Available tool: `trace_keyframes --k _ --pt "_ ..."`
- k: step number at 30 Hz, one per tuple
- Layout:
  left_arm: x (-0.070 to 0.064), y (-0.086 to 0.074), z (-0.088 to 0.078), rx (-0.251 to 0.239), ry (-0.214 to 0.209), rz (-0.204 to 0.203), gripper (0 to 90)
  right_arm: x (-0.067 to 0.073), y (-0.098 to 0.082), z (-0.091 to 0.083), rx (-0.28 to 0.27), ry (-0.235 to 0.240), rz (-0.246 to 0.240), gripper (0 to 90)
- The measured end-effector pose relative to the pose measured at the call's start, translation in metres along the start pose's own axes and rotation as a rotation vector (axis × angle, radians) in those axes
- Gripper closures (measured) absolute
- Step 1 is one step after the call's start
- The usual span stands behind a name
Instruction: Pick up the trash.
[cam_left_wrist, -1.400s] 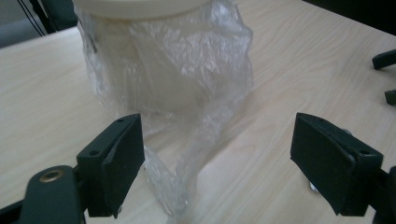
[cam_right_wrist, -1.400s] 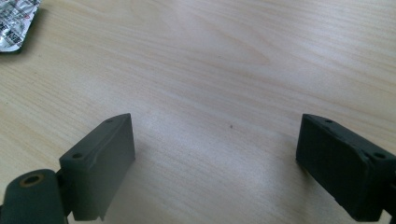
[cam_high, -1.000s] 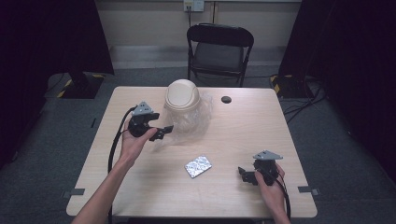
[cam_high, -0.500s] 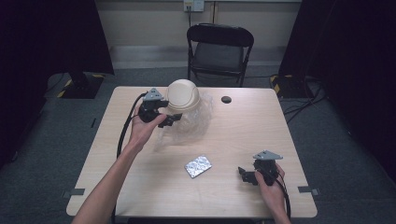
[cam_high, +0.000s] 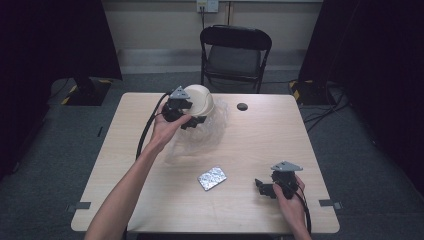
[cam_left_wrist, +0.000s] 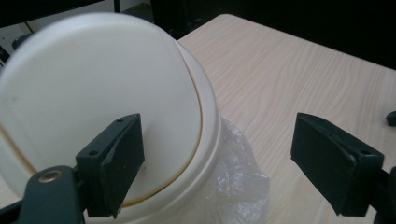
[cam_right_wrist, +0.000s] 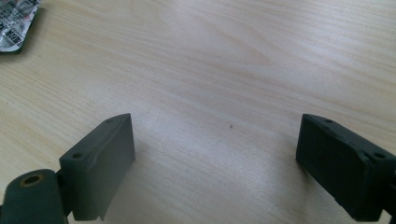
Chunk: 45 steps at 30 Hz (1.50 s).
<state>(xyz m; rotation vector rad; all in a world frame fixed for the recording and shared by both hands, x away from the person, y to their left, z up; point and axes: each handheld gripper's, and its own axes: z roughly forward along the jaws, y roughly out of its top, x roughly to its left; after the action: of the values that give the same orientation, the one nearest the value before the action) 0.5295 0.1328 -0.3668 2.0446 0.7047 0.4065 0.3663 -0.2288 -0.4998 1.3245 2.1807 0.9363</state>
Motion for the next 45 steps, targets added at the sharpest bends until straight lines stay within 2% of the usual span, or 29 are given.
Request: trace_keyframes --k 2,5,8,12,14,15,16,19,24,30,35,36,37,38,40,42,43,45 --pt "0.002 -0.001 0.008 0.014 0.002 0.000 17.0 0.000 0.000 0.000 0.000 0.000 -0.001 10.6" --pt "0.004 -0.001 0.014 0.008 -0.010 -0.015 16.8 0.000 0.000 0.000 0.000 0.000 0.000 10.5" --pt "0.001 0.000 0.020 0.027 -0.009 0.017 16.9 0.000 0.000 0.000 0.000 0.000 0.000 10.6" --pt "-0.003 -0.001 0.027 0.033 -0.025 0.008 17.2 0.000 0.000 0.000 0.000 0.000 0.000 10.6" --pt "-0.004 -0.001 0.031 0.046 -0.022 0.016 17.2 0.000 0.000 0.000 0.000 0.000 0.000 10.6" --pt "-0.006 -0.002 0.037 0.048 -0.025 0.004 17.3 0.000 0.000 0.000 0.000 0.000 0.000 10.6" --pt "-0.006 -0.002 0.039 0.053 -0.017 0.011 17.5 0.000 0.000 0.000 0.000 0.000 0.000 10.5" --pt "-0.005 -0.003 0.043 0.053 -0.017 -0.004 17.6 0.000 0.000 0.000 0.000 0.000 0.000 10.5" --pt "-0.001 -0.005 0.045 0.043 -0.007 -0.023 17.5 0.000 0.000 0.000 0.000 0.000 0.000 10.6" --pt "-0.005 -0.005 0.036 0.028 0.011 -0.015 17.5 0.000 0.000 0.000 -0.001 0.000 -0.001 10.5" --pt "-0.009 -0.008 0.018 -0.010 0.032 0.007 17.9 0.000 0.000 0.000 0.000 0.000 -0.001 10.6" --pt "-0.010 -0.008 0.016 -0.009 0.029 0.005 18.0 0.000 0.000 0.000 0.000 0.000 0.000 10.6" --pt "-0.010 -0.009 0.013 -0.008 0.044 0.013 18.1 0.000 0.000 0.000 -0.001 0.000 -0.001 10.6" --pt "-0.010 -0.009 0.013 -0.008 0.044 0.013 18.1 0.000 0.000 0.000 0.000 0.000 0.000 10.5" --pt "-0.011 -0.015 0.004 -0.030 0.024 -0.012 18.4 0.000 0.000 0.000 0.000 0.000 0.000 10.6" --pt "-0.012 -0.017 0.001 -0.031 0.019 -0.011 18.2 0.000 0.000 0.000 0.000 0.000 0.000 10.6" --pt "-0.015 -0.020 -0.004 -0.047 0.034 0.002 18.1 0.000 0.000 0.000 0.000 0.000 0.000 10.5" --pt "-0.016 -0.021 -0.007 -0.055 0.032 -0.005 18.0 0.000 0.000 0.000 0.000 0.000 0.000 10.5"
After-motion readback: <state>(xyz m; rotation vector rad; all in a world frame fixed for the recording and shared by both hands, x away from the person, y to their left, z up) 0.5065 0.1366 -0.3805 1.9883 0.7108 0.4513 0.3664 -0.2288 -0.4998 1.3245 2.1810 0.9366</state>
